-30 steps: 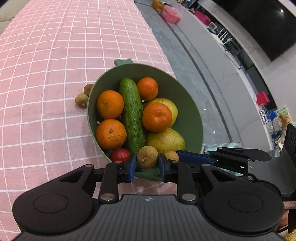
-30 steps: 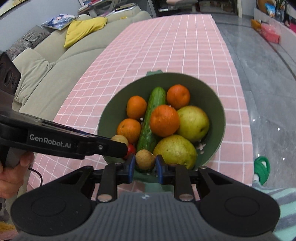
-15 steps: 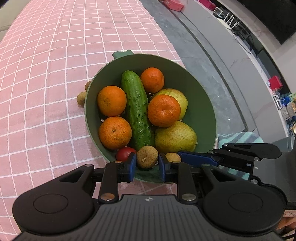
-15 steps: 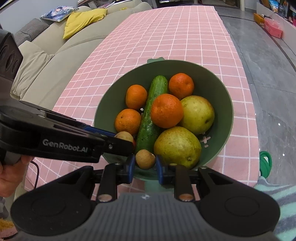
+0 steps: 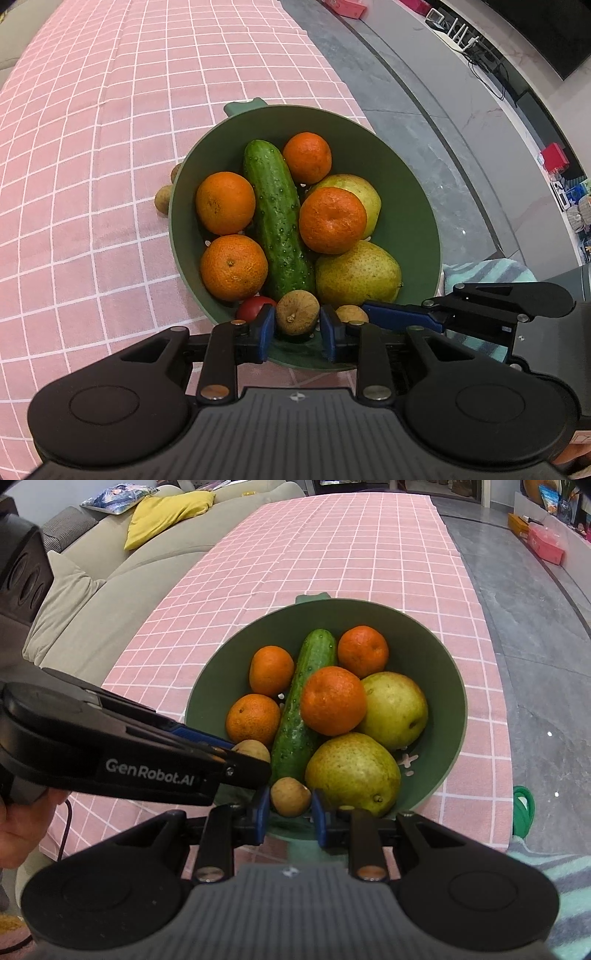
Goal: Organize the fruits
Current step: 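Move both open tools back out to the remaining kiwis beside the colander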
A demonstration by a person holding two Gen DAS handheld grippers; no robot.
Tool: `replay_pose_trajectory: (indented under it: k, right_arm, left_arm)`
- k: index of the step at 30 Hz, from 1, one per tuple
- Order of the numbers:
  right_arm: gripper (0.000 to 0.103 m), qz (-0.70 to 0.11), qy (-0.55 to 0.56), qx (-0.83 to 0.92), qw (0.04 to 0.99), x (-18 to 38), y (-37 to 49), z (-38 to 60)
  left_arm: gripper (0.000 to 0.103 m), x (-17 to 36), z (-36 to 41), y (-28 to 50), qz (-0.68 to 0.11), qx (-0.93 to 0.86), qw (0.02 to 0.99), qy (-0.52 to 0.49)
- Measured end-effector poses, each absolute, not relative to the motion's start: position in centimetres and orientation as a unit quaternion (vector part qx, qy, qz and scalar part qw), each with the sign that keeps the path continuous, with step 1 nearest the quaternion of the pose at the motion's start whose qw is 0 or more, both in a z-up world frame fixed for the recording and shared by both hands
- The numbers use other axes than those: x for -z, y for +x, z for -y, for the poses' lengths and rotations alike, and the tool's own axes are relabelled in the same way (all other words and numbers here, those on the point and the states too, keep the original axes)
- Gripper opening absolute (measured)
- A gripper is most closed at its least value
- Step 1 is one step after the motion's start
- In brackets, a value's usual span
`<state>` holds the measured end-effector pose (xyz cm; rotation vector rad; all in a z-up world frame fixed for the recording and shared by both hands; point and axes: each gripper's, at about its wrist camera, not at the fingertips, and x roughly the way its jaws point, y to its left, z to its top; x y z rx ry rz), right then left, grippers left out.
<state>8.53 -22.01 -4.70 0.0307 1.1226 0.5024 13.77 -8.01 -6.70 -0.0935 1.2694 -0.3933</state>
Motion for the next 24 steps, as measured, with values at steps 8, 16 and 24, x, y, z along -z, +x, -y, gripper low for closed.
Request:
replay_pose_trajectory:
  k: [8,16,24]
  right_arm:
    - [0.022,-0.526,-0.001,-0.227,0.82,4.5,8.4,21.6]
    - [0.045,-0.519,-0.012,-0.222,0.825,3.8,8.3,21.5]
    - [0.051,-0.487,-0.036,-0.192,0.851,2.3,8.2,21.7]
  left_arm:
    - [0.036,6.7,7.4,13.9,-0.591,0.186,0.783,-0.063]
    - [0.059,5.6,6.6,13.6,-0.575,0.185,0.792,-0.087]
    - [0.059,3.2,4.8,13.4,-0.526,0.175,0.823,-0.125]
